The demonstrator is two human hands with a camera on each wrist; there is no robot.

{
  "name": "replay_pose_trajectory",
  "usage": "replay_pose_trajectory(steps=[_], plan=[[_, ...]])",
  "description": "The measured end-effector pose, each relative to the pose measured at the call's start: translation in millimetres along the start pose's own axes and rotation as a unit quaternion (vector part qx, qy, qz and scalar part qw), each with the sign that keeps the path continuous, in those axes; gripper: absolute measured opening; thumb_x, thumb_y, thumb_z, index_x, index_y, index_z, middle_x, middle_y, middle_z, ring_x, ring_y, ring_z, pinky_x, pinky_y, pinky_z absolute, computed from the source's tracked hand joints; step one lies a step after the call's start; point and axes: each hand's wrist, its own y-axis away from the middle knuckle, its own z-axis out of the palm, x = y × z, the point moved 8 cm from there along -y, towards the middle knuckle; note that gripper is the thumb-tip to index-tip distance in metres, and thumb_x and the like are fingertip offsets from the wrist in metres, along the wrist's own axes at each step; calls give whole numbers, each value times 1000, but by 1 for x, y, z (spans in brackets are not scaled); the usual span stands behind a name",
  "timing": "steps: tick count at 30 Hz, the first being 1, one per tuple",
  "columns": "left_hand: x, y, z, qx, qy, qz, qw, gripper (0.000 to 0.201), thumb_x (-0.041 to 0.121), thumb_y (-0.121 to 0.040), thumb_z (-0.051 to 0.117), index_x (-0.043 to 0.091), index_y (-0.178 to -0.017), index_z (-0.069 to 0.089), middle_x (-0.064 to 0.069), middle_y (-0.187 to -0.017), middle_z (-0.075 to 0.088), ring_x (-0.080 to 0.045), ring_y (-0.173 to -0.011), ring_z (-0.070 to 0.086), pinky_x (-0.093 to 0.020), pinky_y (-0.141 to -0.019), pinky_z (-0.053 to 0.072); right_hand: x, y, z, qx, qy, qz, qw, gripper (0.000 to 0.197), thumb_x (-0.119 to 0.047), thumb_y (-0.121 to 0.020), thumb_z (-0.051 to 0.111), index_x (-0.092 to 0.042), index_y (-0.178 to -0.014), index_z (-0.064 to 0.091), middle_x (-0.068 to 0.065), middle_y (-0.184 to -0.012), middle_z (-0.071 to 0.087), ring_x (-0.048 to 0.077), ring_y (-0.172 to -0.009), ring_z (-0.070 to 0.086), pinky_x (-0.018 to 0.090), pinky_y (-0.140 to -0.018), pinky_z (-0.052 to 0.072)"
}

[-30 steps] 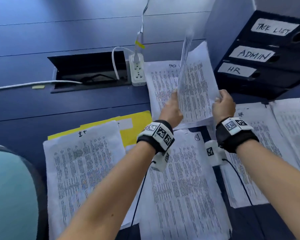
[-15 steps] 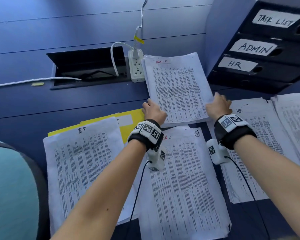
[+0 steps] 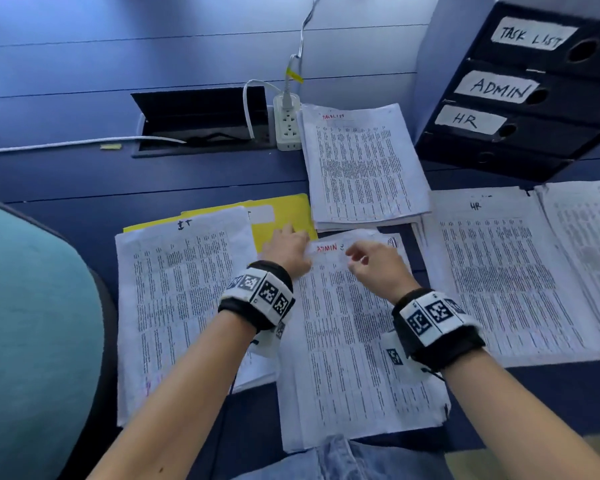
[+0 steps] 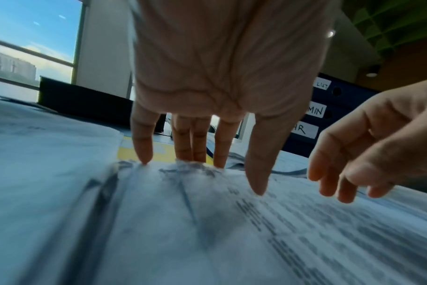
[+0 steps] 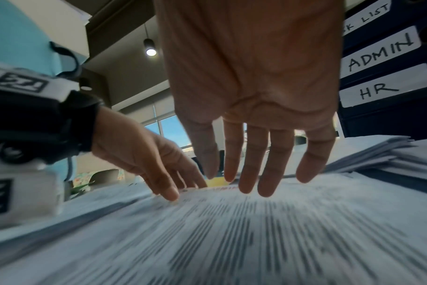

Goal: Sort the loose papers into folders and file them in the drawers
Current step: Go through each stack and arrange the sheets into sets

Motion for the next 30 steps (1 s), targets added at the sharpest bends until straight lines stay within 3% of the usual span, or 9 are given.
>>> replay_pose_trajectory(steps=[5,8,10,14,18,22,24,27,30], plan=[[-3,13,10,3,-35,9,999,50,11,-87,55,13,-133,38,-10,-127,40,-28,-123,37,-48,-101,37,7,27,44,-61,132,2,989,52,-23,-81,66,-25,-129,47,-1,-132,43,20,-123,37,40,-104,32],[-1,17,10,30,-48,8,998,40,7,-87,51,8,-126,42,-12,-125,42,-29,-120,39,-48,-100,38,10,35,54,-58,156,-1,986,63,-27,-78,72,-30,-132,41,-2,-136,35,20,-127,29,41,-105,28],[-2,19,11,44,-71,-8,996,35,16,-90,54,7,-122,44,-11,-126,39,-29,-121,35,-46,-100,38,11,36,55,-47,162,-8,986,62,-29,-79,71,-30,-132,41,-3,-138,34,21,-128,29,41,-105,27],[-9,17,9,41,-42,-39,998,55,38,-83,65,12,-125,44,-10,-130,35,-29,-124,29,-47,-97,37,10,32,53,-56,188,-5,981,68,-30,-77,73,-27,-135,37,-1,-139,34,22,-128,29,42,-104,28],[-8,14,7,10,-50,-44,998,56,40,-80,68,14,-125,47,-10,-132,32,-29,-127,26,-50,-100,34,9,28,51,-61,198,1,978,83,-34,-72,76,-24,-140,29,2,-141,31,24,-129,28,44,-105,29],[4,25,8,55,-75,32,995,47,26,-87,61,18,-131,46,-7,-133,34,-28,-124,31,-49,-100,34,8,29,41,-19,206,-4,978,118,-39,-62,82,-25,-147,2,4,-148,11,28,-134,17,47,-104,29],[9,37,7,104,-80,93,987,42,19,-92,53,20,-132,45,-4,-139,36,-26,-125,35,-45,-99,34,6,30,38,4,231,-11,973,130,-43,-60,83,-22,-148,-11,5,-152,-2,30,-140,4,52,-109,20],[12,57,2,164,-60,175,969,38,14,-95,46,19,-132,49,-2,-135,49,-23,-122,42,-38,-97,33,1,30,39,1,242,-22,970,134,-42,-61,82,-22,-146,-19,5,-154,-18,31,-142,-15,58,-111,-2],[8,66,0,188,-40,200,961,42,8,-93,46,19,-134,48,-3,-130,56,-25,-117,48,-37,-94,35,-3,31,41,-8,262,-39,964,129,-42,-64,81,-24,-147,-15,4,-155,-17,29,-142,-17,60,-109,-8]])
